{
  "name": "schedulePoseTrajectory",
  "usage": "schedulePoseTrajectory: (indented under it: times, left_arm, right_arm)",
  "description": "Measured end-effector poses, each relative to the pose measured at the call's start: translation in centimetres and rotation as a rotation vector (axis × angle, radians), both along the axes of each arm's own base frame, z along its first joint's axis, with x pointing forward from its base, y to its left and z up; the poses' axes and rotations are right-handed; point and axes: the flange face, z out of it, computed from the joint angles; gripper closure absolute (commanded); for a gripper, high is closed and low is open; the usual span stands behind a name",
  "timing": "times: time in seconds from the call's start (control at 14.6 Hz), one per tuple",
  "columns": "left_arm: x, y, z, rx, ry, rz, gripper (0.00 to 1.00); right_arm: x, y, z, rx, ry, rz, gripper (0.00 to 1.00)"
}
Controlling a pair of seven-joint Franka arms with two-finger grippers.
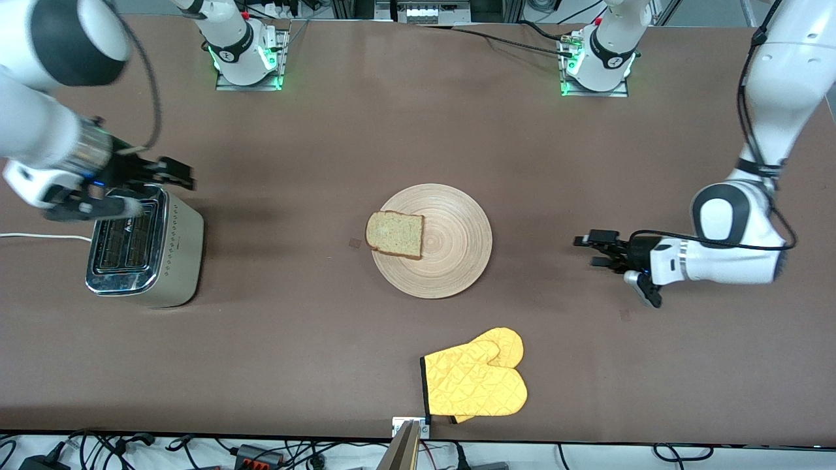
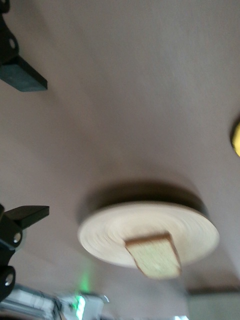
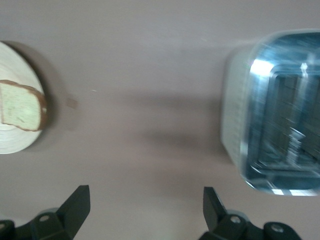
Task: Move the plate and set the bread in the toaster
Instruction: 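Release the plate with the left gripper while the right gripper reaches the bread, then grasp the bread slice edge with the right gripper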
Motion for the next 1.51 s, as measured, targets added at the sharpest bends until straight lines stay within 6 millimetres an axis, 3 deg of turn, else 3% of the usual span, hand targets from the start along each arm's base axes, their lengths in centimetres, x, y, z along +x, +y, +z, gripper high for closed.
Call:
schedulePoseTrajectory:
  times: [0.14,0.27,0.55,0.75,0.89,1.23,1.37,1.51]
  left_arm:
    - [1.4,-0.3,4.6,0.177,0.022,-0.052,0.0]
    - [2.0,-1.2,7.9,0.358,0.027,-0.092,0.0]
    - [1.8,-3.9,11.4,0.643,0.057,-0.085,0.0]
    - [1.3,-5.2,15.6,0.716,0.024,0.002,0.0]
    - [0.9,-4.2,19.2,0.706,0.006,0.095,0.0]
    - [-0.5,0.1,26.4,0.668,-0.059,0.238,0.0]
    - [-1.1,0.3,28.2,0.675,-0.085,0.253,0.0]
    - [-1.2,0.2,28.6,0.677,-0.091,0.258,0.0]
  right_arm:
    - [0.6,4.7,-2.7,0.003,-0.012,0.051,0.0]
    - [0.9,9.0,-5.7,-0.003,-0.014,0.052,0.0]
    - [-0.1,17.8,-11.1,-0.021,-0.024,-0.072,0.0]
    - [-1.1,22.6,-15.3,0.016,-0.006,-0.139,0.0]
    - [-1.1,24.1,-17.8,0.059,0.011,-0.173,0.0]
    - [-0.4,24.9,-23.1,0.129,0.038,-0.27,0.0]
    - [-0.2,24.9,-24.9,0.164,0.056,-0.322,0.0]
    - [-0.3,25.3,-26.4,0.2,0.081,-0.373,0.0]
